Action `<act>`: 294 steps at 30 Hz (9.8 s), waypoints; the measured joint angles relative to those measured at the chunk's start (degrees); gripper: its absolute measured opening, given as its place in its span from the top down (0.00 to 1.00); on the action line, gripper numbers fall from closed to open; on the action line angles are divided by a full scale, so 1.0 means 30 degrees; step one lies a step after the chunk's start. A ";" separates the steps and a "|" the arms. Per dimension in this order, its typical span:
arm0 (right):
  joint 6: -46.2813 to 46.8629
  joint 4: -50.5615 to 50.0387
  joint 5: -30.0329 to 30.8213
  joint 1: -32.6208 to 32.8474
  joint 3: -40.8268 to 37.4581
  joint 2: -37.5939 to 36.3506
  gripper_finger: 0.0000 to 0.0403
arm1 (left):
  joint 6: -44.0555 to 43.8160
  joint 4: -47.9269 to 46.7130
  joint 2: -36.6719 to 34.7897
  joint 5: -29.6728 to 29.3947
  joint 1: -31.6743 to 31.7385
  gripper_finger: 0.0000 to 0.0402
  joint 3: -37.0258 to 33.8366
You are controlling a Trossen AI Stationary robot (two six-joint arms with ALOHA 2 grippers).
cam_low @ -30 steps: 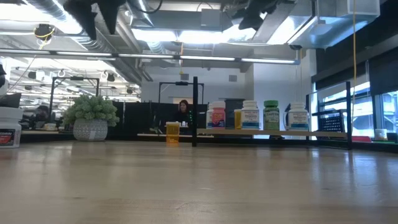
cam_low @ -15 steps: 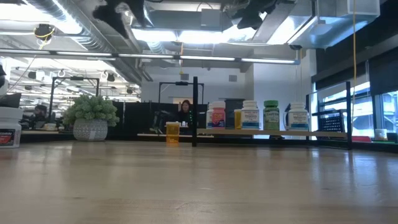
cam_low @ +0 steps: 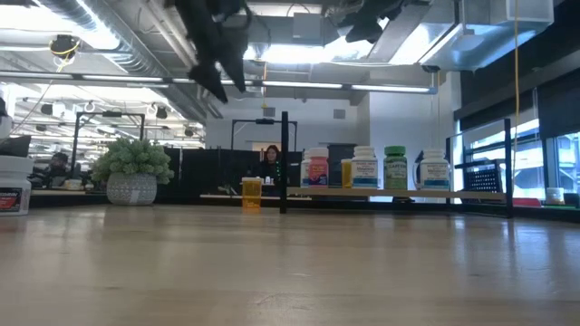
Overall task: Pick and place medicine bottles onto shelf by color
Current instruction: Put the orange medicine bottle on the shelf
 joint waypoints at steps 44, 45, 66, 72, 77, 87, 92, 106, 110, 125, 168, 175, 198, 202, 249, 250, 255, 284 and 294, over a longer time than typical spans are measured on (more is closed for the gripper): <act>0.0080 0.1020 0.0017 -0.0005 -0.0007 0.0000 0.33 | 1.4110 0.4766 0.9435 0.3195 0.2829 0.14 0.0007; 0.0080 0.1035 0.0015 -0.0007 -0.0007 0.0000 0.33 | 1.4095 0.4781 0.9499 0.3214 0.2829 0.14 0.0007; 0.0080 0.1304 0.0029 -0.0029 -0.0007 0.0007 0.33 | 1.3308 0.5546 0.9497 0.1905 0.2085 0.14 0.0007; 0.0080 0.1304 0.0029 -0.0029 -0.0007 0.0007 0.33 | 1.2601 0.5509 0.9497 0.1656 0.2079 0.14 0.0007; 0.0080 0.1297 0.0029 -0.0029 -0.0007 0.0007 0.33 | 1.2105 0.5509 0.9490 0.1214 0.2064 0.15 0.0007; 0.0080 0.1290 0.0022 -0.0029 -0.0007 0.0007 0.33 | 1.1254 0.5619 0.9490 0.1180 0.2057 0.28 0.0007; 0.0082 0.1290 0.0029 -0.0029 -0.0007 0.0007 0.33 | 1.1207 0.5619 0.9490 0.1180 0.2021 0.33 0.0007; 0.0080 0.1285 0.0029 -0.0029 -0.0007 0.0007 0.33 | 1.1103 0.5619 0.9483 0.1330 0.2021 0.46 0.0007; 0.0080 0.1282 0.0029 -0.0029 -0.0007 0.0007 0.33 | 1.0660 0.5382 0.9450 0.1690 0.2021 0.48 0.0007; 0.0080 0.1282 0.0024 -0.0027 -0.0007 0.0007 0.33 | 0.9697 0.3258 0.9162 0.1678 0.1970 0.48 0.0015; 0.0073 -0.0734 0.0660 -0.0082 -0.0007 -0.0172 0.33 | 0.4327 -0.2381 0.1876 -0.0911 -0.3110 0.48 0.0005; -0.0007 -0.1471 0.0671 -0.0342 -0.0007 -0.0205 0.33 | 0.3123 -0.2394 0.0965 -0.0822 -0.4329 0.48 0.0341; 0.1532 -0.2208 0.0650 -0.0335 -0.0007 -0.0226 0.33 | 0.3226 -0.0555 0.1097 -0.0934 -0.8685 0.48 0.0495; 0.1597 -0.2200 -0.0221 -0.0335 -0.0007 -0.0226 0.33 | 0.3561 0.0990 0.1126 -0.1699 -0.9142 0.48 0.1279; 0.1415 -0.1764 0.0168 -0.0532 -0.0007 -0.2514 0.33 | 0.6822 0.1595 1.0483 -0.0583 -0.7563 0.48 0.6929; 0.1387 -0.1750 0.0175 -0.0532 -0.0007 -0.2507 0.33 | 0.6922 0.1686 1.0459 -0.0037 -0.7625 0.48 0.6929; 0.1370 -0.1727 0.0146 -0.0525 -0.0007 -0.2506 0.33 | 0.7440 0.1629 1.0452 0.0682 -0.8150 0.48 0.6929; 0.1424 -0.3570 -0.1333 -0.0138 -0.0007 -0.2616 0.33 | 0.7139 0.1439 1.1886 0.2038 -0.9321 0.48 0.6846; 0.1304 -0.3592 -0.1333 -0.0138 -0.0007 -0.2616 0.33 | 0.7130 0.1677 1.3175 0.1217 -0.9425 0.48 0.6863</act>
